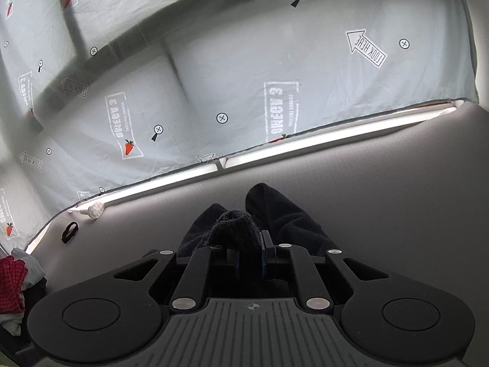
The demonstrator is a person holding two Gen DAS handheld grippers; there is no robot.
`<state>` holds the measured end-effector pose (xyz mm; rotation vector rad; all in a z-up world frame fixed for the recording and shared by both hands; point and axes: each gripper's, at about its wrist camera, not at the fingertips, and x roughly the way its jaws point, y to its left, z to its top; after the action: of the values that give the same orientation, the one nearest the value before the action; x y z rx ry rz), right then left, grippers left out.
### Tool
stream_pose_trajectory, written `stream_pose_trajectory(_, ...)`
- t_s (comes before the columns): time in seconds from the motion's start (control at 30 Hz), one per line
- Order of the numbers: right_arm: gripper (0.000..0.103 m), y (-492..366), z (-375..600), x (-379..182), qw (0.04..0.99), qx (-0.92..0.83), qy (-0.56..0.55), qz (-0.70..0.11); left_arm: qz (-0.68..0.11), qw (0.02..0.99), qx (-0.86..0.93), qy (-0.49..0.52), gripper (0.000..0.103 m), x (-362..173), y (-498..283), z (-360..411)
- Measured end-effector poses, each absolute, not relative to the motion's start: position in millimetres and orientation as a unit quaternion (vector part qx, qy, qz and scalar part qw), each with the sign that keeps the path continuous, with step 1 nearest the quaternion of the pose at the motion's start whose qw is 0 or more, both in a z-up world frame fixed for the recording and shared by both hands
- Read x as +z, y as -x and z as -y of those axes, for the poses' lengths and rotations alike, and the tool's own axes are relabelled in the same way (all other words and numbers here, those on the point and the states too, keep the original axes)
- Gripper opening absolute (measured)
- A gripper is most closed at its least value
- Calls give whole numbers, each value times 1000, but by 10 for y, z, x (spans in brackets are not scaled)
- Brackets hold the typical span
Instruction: Fold clothes
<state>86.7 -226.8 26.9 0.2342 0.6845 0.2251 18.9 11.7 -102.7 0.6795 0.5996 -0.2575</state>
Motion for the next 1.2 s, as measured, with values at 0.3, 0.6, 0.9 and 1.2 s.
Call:
stream_pose_trajectory(0.3,13,-777,2304,211,926,104,-127,-341,-328,878,-154,-313,38,-1043,-265,-190)
stream_pose_trajectory(0.6,13,-546,2378,541,941,124,-163,-270,-362,920,-75,-127,10,-480,-288,-750)
stream_pose_trajectory(0.9,13,-334,2134,1471,951,220,-145,-163,-246,965,41,-77,8,649,-12,-1311)
stream_pose_trajectory(1.2,13,-17,2264,2391,910,341,-229,-60,-105,993,52,11,8,2671,377,-1429)
